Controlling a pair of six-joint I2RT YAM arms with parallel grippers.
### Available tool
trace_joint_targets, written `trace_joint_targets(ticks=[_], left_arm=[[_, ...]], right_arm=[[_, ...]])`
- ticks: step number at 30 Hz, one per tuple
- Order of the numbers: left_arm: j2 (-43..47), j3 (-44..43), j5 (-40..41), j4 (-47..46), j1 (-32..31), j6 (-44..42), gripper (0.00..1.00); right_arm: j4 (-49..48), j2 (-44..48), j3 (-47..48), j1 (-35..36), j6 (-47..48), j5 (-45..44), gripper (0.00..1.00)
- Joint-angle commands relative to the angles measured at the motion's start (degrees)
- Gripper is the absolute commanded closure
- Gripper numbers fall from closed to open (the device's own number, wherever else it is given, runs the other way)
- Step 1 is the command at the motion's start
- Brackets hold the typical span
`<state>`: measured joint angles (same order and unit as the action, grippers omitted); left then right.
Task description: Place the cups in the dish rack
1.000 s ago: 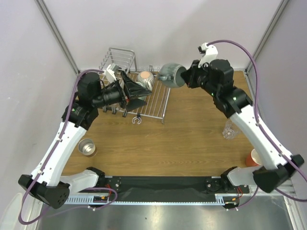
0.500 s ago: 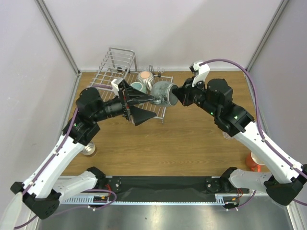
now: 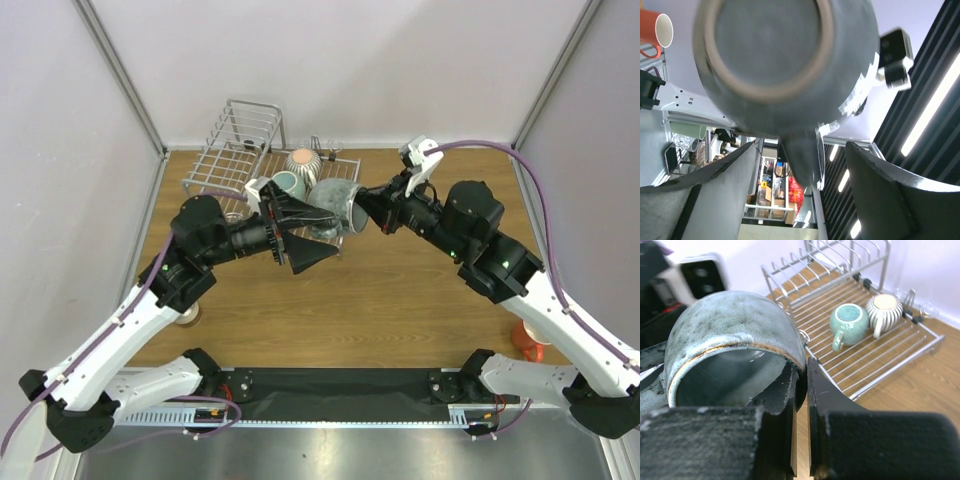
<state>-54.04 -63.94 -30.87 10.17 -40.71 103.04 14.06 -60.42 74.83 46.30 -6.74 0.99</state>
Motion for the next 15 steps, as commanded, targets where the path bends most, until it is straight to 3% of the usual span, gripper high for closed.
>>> trace_joint_targets(ticks=[1,6,9,14,15], left_arm=[[-0.80,-0.65,2.31,-3.76,-1.83,2.34,0.23],[-1.95,-0.92,2.39,-5.77,-3.06,2.16,0.31],[-2.03,0.13,2.40,-7.79,-3.24,2.34,0.41],[-1.68,2.41,3.01,-12.28,-3.32,2.86,0.69],[-1.59,2.59,3.01,-12.98,-3.32,2.86,0.81]], right_arm=[[-12.39,4.34,-1.25,1.07,2.08,1.38,1.00],[-15.73,5.67,-3.90,1.60,2.35,2.17,1.00],[-15.82,5.67,-4.43,1.86,2.70,2.26,1.00],[-15.74,5.49,-4.43,1.95,3.14,2.78,1.00],[-15.65,5.40,-4.43,1.95,3.23,2.78,1.00]])
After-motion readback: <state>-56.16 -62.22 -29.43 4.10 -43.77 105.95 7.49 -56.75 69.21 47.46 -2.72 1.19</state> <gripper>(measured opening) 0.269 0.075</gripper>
